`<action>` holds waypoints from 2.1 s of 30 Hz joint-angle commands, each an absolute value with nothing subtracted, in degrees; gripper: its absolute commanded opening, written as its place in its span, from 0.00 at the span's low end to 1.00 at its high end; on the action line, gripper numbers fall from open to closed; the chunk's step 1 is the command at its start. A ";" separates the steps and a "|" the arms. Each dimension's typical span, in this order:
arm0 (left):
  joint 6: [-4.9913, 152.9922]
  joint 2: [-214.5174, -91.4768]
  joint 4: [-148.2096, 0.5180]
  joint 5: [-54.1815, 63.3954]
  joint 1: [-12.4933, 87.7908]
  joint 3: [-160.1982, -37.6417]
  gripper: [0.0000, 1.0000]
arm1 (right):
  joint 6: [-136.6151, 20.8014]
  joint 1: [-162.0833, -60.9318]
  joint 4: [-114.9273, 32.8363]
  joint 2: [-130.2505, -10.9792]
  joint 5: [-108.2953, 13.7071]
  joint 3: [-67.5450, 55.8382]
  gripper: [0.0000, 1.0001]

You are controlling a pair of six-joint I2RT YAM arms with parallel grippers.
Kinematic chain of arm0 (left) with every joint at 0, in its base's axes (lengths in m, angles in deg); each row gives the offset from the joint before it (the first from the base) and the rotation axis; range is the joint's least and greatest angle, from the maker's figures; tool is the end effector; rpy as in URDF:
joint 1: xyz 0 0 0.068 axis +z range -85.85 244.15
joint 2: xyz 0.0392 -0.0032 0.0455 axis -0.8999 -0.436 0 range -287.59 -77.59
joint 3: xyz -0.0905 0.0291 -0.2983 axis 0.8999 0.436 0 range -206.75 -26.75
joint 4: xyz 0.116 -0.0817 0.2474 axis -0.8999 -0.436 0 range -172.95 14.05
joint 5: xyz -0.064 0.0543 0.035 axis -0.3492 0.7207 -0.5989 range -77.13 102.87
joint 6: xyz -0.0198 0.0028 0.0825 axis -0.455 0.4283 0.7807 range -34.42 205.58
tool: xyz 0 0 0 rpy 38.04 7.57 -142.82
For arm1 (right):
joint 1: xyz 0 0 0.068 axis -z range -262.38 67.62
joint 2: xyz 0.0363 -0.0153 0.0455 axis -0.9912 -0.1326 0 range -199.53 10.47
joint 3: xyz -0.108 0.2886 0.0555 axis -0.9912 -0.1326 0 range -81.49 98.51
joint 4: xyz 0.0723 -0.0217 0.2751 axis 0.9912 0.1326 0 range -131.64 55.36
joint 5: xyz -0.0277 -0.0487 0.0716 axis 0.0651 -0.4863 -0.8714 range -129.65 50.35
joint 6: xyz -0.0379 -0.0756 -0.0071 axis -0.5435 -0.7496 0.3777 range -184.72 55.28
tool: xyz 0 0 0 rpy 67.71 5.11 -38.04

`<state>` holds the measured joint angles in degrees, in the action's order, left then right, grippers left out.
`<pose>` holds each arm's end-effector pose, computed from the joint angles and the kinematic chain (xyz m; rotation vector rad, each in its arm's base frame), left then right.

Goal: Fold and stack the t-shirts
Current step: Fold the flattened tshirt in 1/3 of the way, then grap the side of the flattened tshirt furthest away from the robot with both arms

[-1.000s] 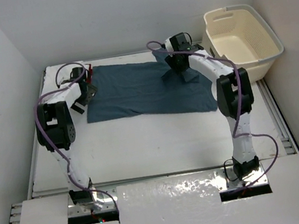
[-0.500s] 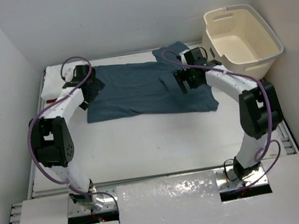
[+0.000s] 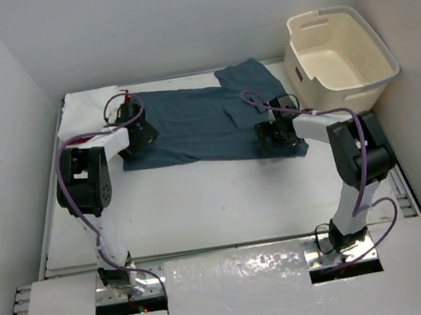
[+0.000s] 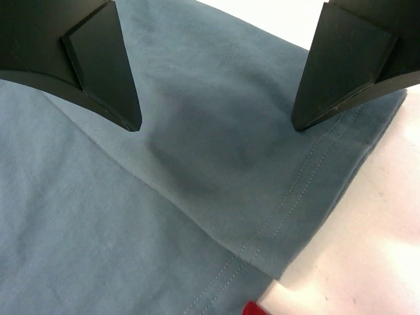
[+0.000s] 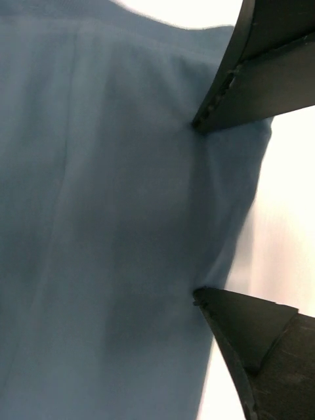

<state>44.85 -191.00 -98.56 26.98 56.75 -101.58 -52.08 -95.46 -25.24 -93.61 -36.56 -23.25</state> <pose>0.4591 -0.0413 0.1440 -0.8201 2.4531 0.0214 0.3855 0.0855 0.1264 0.0074 2.6565 0.0763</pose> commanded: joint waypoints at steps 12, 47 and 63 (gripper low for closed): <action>41.91 -176.04 -97.82 26.49 57.73 -72.29 1.00 | -38.18 -91.78 -30.49 -68.59 -46.16 -58.10 0.99; 43.66 -167.23 -103.73 32.03 58.08 -91.44 1.00 | -33.08 -103.56 -37.95 -77.07 -43.26 -38.42 0.99; 43.57 -169.70 -103.81 32.38 58.79 -92.05 1.00 | -36.50 -102.07 -43.75 -86.73 -34.82 -30.69 0.99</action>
